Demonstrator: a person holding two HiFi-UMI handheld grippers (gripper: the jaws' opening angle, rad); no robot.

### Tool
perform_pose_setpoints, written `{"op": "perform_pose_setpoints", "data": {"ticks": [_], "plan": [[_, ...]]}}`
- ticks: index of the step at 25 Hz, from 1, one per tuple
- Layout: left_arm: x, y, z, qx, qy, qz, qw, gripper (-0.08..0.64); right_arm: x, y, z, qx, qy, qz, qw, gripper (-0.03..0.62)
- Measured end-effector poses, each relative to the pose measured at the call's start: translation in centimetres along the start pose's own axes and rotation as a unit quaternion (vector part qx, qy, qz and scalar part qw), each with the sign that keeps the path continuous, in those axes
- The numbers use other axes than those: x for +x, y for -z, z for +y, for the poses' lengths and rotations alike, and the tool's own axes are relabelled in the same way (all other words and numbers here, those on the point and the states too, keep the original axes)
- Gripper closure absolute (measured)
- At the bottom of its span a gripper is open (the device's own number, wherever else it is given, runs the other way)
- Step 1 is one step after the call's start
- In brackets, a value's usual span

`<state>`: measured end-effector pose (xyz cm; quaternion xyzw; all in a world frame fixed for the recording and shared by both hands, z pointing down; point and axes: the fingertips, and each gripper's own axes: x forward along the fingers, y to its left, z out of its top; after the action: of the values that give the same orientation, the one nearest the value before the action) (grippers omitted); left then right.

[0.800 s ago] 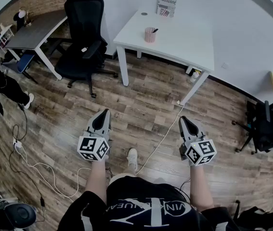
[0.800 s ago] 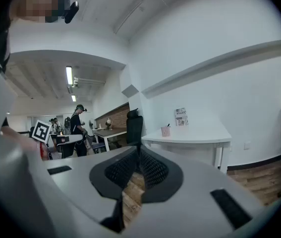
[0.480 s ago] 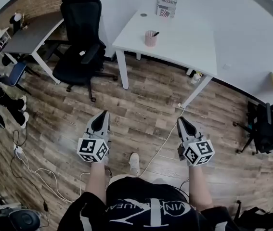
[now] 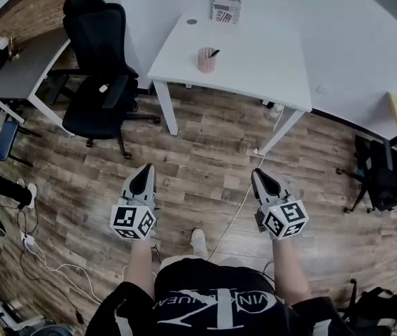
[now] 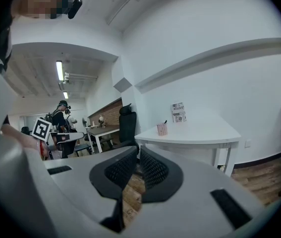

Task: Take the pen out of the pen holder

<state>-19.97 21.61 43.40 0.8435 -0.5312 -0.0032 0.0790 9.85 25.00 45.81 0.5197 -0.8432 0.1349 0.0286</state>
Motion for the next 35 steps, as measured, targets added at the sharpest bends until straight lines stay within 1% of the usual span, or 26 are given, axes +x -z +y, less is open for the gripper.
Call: {"op": "perform_pose_setpoints", "data": {"ticks": [9,14,19,24,30,31,32,34,35], "plan": [[3.1,0.1,3.5,0.004,0.014,0.001,0.9999,0.546,4.4,0.7,0.1,0.003,0.010,-0.001,1.000,0.554],[3.5,-0.1,4.3,0.004,0.015,-0.005,0.9999,0.546,5.4,0.4,0.2,-0.005,0.015,-0.002,1.000,0.554],[4.5,-0.5,4.8,0.006,0.013,-0.006,0.9999,0.546,6.9,-0.4,-1.6,0.001,0.034,-0.004,0.999,0.554],[6.3,-0.5,5.8,0.006,0.005,-0.007,0.9999,0.546,9.3,-0.7,-2.9,0.002,0.029,-0.004,1.000,0.552],[10.5,-1.3,6.8,0.005,-0.001,-0.010,0.9999,0.546,13.1,-2.5,-6.0,0.014,0.026,-0.013,0.999,0.551],[11.4,-1.3,6.8,0.005,-0.001,-0.010,0.9999,0.546,13.7,-2.7,-6.5,0.015,0.023,-0.013,1.000,0.548],[12.3,-1.3,6.8,0.005,0.000,-0.009,0.9999,0.546,14.3,-2.8,-7.0,0.017,0.019,-0.010,1.000,0.532],[14.1,-1.1,6.8,0.005,0.003,-0.004,1.0000,0.546,15.5,-2.7,-8.1,0.021,0.013,-0.004,1.000,0.478],[15.1,-1.0,6.9,0.004,0.003,-0.002,1.0000,0.546,16.1,-2.7,-8.7,0.023,0.013,-0.002,1.000,0.473]]}}
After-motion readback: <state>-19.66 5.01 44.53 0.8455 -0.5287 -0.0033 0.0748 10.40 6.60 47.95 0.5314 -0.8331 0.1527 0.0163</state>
